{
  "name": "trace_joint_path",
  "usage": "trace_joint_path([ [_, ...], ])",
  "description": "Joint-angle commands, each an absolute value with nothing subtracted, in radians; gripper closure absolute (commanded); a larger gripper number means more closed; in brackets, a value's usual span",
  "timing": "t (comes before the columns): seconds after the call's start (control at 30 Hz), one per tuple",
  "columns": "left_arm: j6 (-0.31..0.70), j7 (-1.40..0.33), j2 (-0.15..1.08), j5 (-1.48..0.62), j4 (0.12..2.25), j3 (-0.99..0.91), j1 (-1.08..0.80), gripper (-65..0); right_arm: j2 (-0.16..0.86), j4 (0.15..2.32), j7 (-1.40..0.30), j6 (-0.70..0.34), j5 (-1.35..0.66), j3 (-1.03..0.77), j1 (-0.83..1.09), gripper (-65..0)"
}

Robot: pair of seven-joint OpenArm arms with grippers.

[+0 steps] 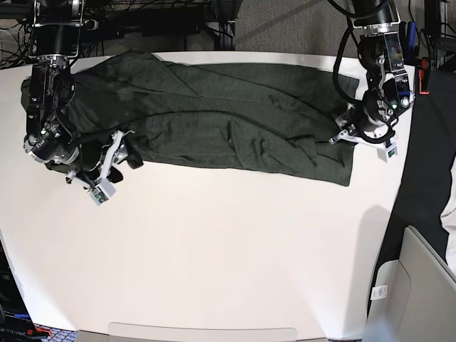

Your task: Fold the T-shirt properly

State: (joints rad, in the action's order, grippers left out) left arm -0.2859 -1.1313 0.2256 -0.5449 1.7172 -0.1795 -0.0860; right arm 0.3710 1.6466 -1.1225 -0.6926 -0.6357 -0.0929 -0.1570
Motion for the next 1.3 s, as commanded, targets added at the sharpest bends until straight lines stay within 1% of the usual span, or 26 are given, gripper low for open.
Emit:
trace_joint_path([
  [0.0,-0.283,-1.132,0.234,-0.558,1.761,-0.183,-0.071,-25.3,0.39,1.667,-1.101,-0.698,-0.654,-0.107,-0.177,-34.8],
  [0.17,-0.283,-1.129,0.234,-0.558,1.785,-0.182,-0.074,-31.7,0.409,1.667,-1.099,-0.698,-0.654,-0.119,-0.177,-34.8],
  [0.23,-0.282,-1.127,0.234,-0.558,1.787,-0.179,-0.073,-32.6,0.41,1.667,-1.099,-0.698,-0.654,-0.119,-0.177,-34.8],
  [0.33,-0.28,-1.113,0.234,-0.558,1.785,-0.183,-0.059,-32.7,0.412,1.667,-1.098,-0.698,-0.654,-0.122,-0.177,-34.8],
  [0.43,-0.28,-1.079,0.234,-0.558,1.779,-0.177,-0.013,-32.7,0.412,1.667,-1.101,-0.698,-0.654,-0.173,-0.168,-34.8],
  [0.57,-0.278,-1.073,0.234,-0.558,1.718,-0.176,0.054,-32.9,0.412,1.667,-1.102,-0.698,-0.654,-0.239,-0.156,-34.8],
  [0.7,-0.277,-1.061,0.234,-0.558,1.652,-0.174,0.108,-33.8,0.449,1.667,-1.102,-0.698,-0.654,-0.272,-0.143,-34.8],
  [0.87,-0.205,-1.061,0.232,-0.558,1.583,-0.174,0.159,-34.3,0.455,1.667,-1.101,-0.698,-0.65,-0.352,-0.142,-34.8],
  [0.97,-0.186,-1.038,0.231,-0.558,1.532,-0.176,0.186,-34.3,0.478,1.667,-1.101,-0.698,-0.65,-0.398,-0.142,-34.8],
  [1.13,-0.186,-0.966,0.229,-0.559,1.468,-0.176,0.194,-34.4,0.518,1.666,-1.098,-0.698,-0.65,-0.406,-0.125,-34.8],
  [1.27,-0.185,-0.929,0.228,-0.561,1.414,-0.176,0.194,-34.4,0.521,1.667,-1.096,-0.698,-0.65,-0.407,-0.114,-34.8],
])
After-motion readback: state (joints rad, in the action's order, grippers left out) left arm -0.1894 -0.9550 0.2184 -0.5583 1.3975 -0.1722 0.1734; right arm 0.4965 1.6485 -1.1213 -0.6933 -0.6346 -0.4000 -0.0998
